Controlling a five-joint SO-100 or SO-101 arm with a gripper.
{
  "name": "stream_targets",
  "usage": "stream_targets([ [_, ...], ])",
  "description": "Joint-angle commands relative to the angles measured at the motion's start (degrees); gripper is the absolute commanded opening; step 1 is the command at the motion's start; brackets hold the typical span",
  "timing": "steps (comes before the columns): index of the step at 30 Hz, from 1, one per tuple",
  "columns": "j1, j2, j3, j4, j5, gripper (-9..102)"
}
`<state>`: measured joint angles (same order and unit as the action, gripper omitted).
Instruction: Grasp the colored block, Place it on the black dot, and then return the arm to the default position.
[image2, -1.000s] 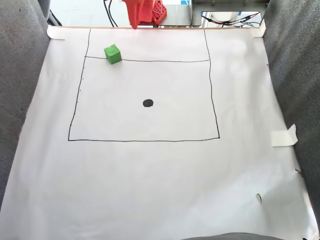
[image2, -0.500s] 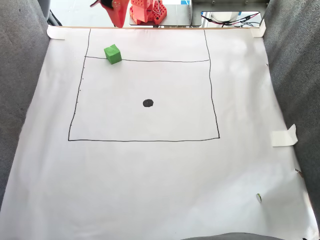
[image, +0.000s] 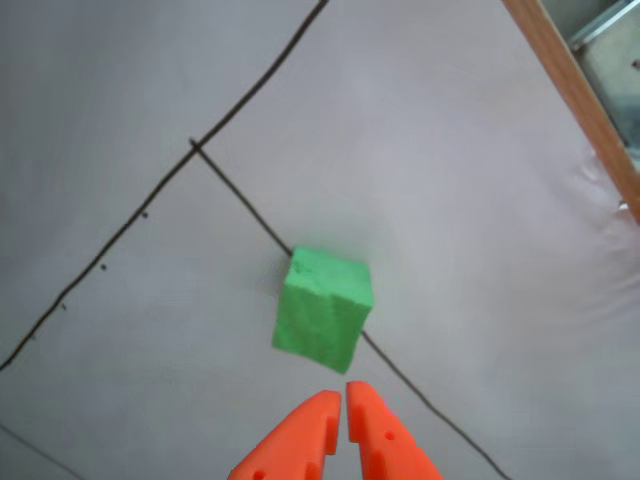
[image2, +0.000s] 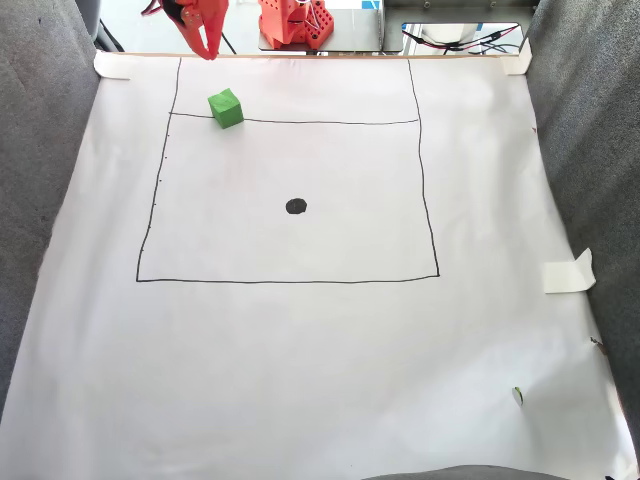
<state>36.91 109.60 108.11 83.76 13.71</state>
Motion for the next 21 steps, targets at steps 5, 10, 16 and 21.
stream_targets([
  [5,0.79,-5.62,-2.29,-2.29,-3.87,0],
  [10,-0.70,-12.22,-2.29,-5.45,-5.71,0],
  [16,-3.52,-14.06,-2.55,-4.83,-6.86,0],
  [21,-4.48,-13.54,-3.60,-1.76,-9.76,0],
])
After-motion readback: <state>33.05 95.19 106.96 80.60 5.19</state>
